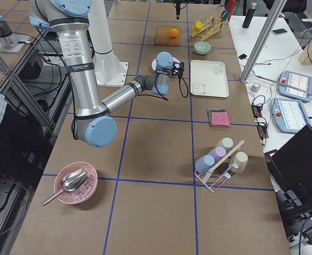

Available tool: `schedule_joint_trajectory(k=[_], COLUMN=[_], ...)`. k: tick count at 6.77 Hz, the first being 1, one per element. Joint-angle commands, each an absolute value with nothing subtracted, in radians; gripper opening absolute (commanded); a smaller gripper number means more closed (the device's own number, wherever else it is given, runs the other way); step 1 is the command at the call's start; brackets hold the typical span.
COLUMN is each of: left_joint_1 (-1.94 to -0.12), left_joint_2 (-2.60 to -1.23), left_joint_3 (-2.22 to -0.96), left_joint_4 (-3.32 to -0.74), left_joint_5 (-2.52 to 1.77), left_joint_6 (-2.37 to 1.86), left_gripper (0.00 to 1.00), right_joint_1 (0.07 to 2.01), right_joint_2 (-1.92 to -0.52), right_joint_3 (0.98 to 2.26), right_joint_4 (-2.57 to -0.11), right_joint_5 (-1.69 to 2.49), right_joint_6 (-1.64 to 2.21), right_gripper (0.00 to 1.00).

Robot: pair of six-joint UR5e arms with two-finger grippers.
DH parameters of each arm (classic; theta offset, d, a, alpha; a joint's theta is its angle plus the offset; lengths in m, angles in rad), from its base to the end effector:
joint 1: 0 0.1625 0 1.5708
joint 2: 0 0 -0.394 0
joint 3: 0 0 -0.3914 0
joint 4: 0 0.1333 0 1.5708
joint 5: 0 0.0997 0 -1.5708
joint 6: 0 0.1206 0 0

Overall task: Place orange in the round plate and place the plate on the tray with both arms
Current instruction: 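Grasp the orange with the left gripper while the right gripper nears the plate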

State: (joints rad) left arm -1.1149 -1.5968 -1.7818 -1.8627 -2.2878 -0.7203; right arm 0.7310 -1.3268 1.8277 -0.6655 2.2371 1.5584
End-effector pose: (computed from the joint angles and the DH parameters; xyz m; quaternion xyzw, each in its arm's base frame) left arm 0.1816 -0.4931 0.4926 0.0158 0.4176 -0.0282 0.9081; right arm -0.3690 -0.4098 0.2741 -0.0105 -0.6599 0.0555 0.7492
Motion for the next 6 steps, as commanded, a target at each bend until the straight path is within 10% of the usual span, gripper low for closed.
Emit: schedule_joint_trajectory(k=[1,6], left_joint_1=[-0.993,-0.960], left_joint_2=[-1.621,-1.634], left_joint_3=[-1.772,-1.648], left_joint_4=[-1.913,-2.024], left_joint_5=[-2.215,-2.198], left_joint_6=[-0.863,-0.891], left_gripper=[0.99,0.98], right_joint_1=[0.671,0.569], right_joint_2=[-1.312,-1.284], right_joint_3=[1.825,1.825], right_joint_4=[-0.655,-0.655], right_joint_5=[2.182,2.052], right_joint_6=[1.569,1.580], right_gripper=[1.00,1.00])
